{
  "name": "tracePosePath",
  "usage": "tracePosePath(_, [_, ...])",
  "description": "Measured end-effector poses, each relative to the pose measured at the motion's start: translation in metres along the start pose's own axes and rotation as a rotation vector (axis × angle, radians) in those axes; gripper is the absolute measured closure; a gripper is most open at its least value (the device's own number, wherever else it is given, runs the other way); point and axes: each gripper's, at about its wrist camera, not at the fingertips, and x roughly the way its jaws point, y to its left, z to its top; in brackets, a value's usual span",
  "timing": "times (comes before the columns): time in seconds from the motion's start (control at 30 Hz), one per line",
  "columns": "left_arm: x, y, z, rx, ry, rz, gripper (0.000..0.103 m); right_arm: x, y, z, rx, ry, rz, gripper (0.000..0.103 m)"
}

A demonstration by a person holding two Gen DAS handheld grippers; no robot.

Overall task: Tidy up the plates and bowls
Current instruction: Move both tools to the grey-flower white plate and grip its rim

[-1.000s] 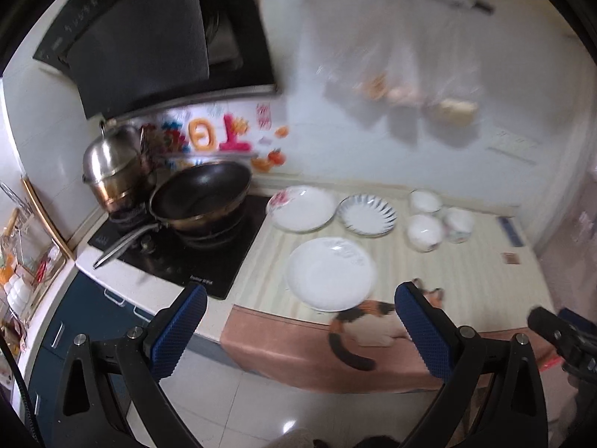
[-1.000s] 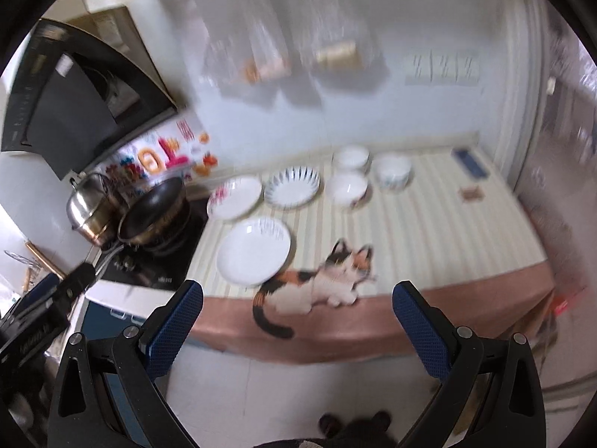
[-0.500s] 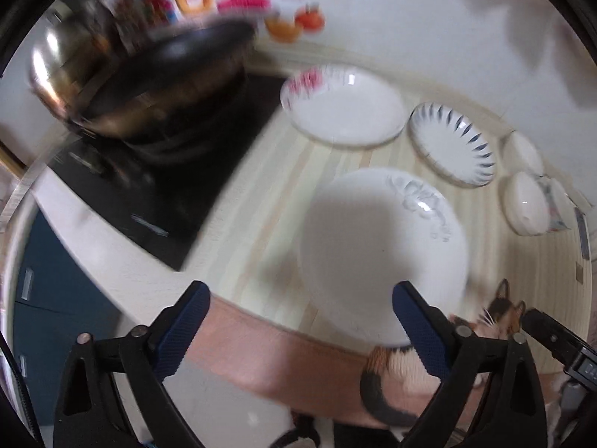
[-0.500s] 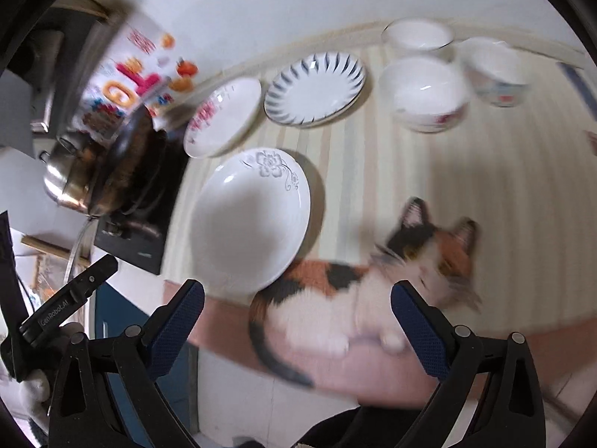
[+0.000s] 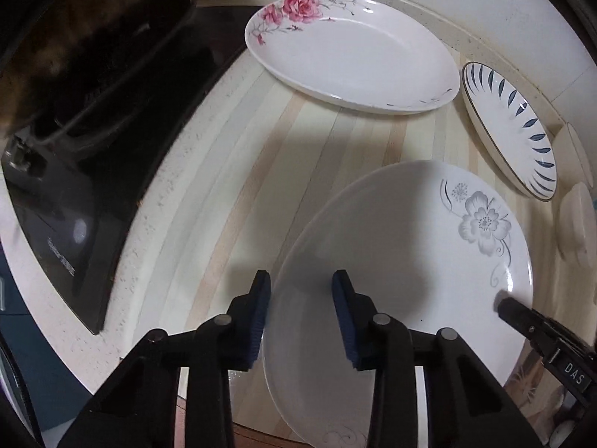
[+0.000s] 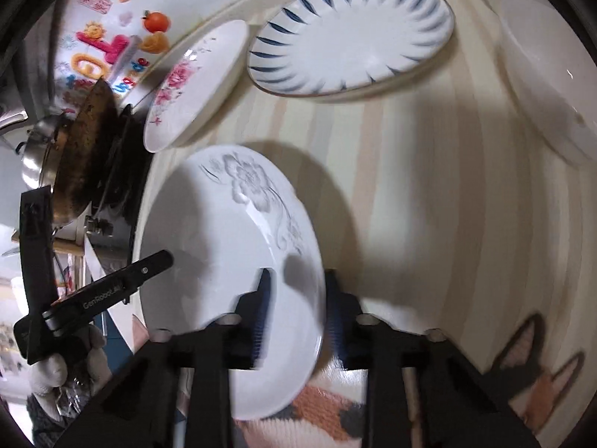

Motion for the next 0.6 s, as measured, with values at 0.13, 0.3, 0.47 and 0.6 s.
tracePosePath(0.13, [-0.008, -0.002, -0.007, -0.006, -0.017, 0.014, 0.072, -0.001, 0.000, -0.004, -0.047, -0.006, -0.005, 0.086])
tracePosePath(0.3, [-0.028, -0.016, -0.019, 0.007, -0.037, -0.007, 0.073, -0.020, -0.016, -0.009, -0.035, 0.007, 0.003, 0.086])
tracePosePath(0.47, [-0.038, -0.062, -0.037, 0.068, -0.037, -0.128, 0.090, -0.053, -0.040, -0.023, -0.030, -0.006, 0.010, 0.087])
tracePosePath(0.6, [-0.055, -0.118, -0.047, 0.193, -0.057, -0.132, 0.089, -0.070, -0.042, -0.040, -0.063, 0.001, -0.016, 0.097])
